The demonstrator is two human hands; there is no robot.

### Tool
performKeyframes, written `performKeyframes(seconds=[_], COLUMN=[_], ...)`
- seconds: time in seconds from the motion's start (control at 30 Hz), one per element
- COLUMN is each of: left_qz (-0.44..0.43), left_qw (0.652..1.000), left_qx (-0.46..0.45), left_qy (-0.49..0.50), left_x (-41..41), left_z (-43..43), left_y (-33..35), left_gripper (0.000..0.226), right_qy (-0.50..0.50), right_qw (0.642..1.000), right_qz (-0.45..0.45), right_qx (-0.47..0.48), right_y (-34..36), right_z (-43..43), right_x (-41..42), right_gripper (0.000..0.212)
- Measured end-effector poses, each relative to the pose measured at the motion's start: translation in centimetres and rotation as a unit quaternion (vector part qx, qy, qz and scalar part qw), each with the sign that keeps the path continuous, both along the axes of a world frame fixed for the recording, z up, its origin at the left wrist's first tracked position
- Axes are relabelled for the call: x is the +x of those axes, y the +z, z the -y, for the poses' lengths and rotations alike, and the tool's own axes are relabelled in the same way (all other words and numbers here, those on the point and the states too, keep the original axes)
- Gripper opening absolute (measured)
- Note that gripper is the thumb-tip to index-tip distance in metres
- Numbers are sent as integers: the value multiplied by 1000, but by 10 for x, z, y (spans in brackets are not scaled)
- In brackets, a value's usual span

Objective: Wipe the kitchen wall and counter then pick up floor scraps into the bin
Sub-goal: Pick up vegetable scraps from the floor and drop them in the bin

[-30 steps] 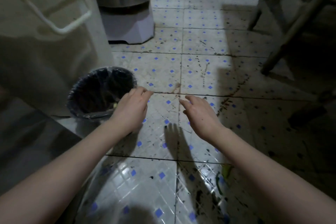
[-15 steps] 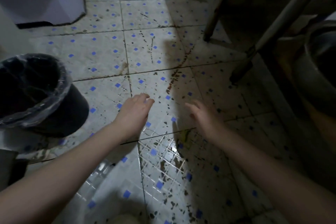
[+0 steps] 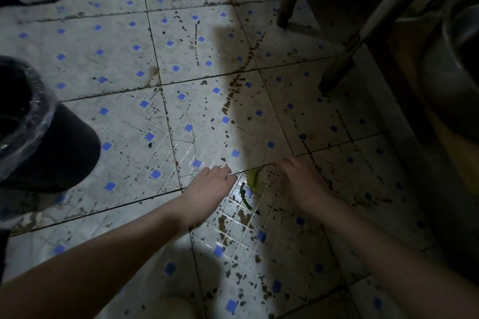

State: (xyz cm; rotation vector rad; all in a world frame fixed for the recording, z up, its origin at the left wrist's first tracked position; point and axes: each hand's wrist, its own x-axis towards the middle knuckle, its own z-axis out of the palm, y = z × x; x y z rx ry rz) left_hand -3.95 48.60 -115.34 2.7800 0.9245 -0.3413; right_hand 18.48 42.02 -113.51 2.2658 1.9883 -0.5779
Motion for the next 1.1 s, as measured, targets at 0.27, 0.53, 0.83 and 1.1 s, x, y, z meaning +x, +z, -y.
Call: performKeyframes(seconds=[0.27,0.53,0.83,1.1], left_qz=[20,19,8,-1], left_qw=[998,990,990,991], left_qx=[-12,-22,-20,-39], left_qy=[-55,-141,-142,-128], left_x=[19,36,40,33], left_z=[2,-2,-3,-6], left_y=[-12,-24,-33,-25], left_gripper=[60,56,43,45], right_qy=[4,-5,-6,-9], right_qw=[1000,999,998,997], right_qz=[-9,-36,-39,-58], right_qx=[-6,-28,-50,-44], right_y=[-19,-45,-54,-51], right_z=[0,1,6,2], right_x=[6,11,12,7], right_gripper=[52,50,47,35])
